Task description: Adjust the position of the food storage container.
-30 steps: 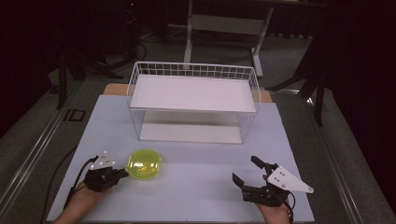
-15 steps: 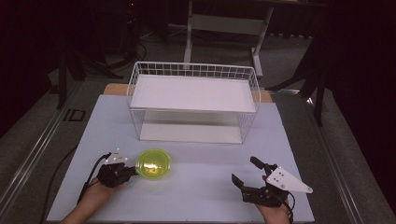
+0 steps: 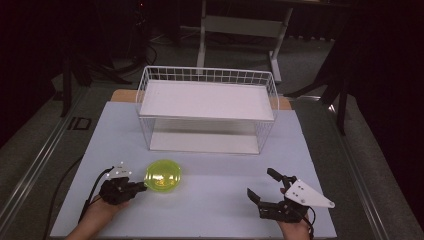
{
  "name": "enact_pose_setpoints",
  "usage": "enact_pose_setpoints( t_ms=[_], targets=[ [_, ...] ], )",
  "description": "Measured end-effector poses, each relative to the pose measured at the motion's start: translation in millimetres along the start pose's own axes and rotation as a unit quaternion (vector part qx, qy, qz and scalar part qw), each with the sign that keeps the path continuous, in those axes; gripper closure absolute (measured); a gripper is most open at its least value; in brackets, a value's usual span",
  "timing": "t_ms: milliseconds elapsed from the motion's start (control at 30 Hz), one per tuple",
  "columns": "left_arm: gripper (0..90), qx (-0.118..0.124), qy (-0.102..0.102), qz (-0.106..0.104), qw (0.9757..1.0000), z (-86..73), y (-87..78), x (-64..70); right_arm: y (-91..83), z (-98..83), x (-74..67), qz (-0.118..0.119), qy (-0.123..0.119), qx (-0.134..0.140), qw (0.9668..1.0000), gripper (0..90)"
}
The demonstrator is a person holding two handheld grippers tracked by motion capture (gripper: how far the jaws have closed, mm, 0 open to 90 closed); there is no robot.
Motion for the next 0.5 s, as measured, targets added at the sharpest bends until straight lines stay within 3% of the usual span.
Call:
enact_pose_setpoints(
  t_ms=[200, 500],
  targets=[
    [90.0, -0.006, 0.001, -0.009, 0.9999, 5.0, 9.4, 5.1, 3.1, -4.1, 0.0, 0.004, 0.0, -0.018, 0.9998, 11.7],
    [90.0, -0.016, 0.012, -0.017, 0.9997, 18.1, 27.4, 13.7, 5.1, -6.6, -1.0, 0.009, 0.003, -0.025, 0.9997, 13.2]
  ],
)
Point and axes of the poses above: each handheld gripper's, and its own axes: y roughly forward along the jaws, z roughly out of its top, x roughly to its right, the point moved 9 cm from there along y, roughly forward along the jaws, and after that the axes turned 4 degrees about -x, right-handed, at the moved point
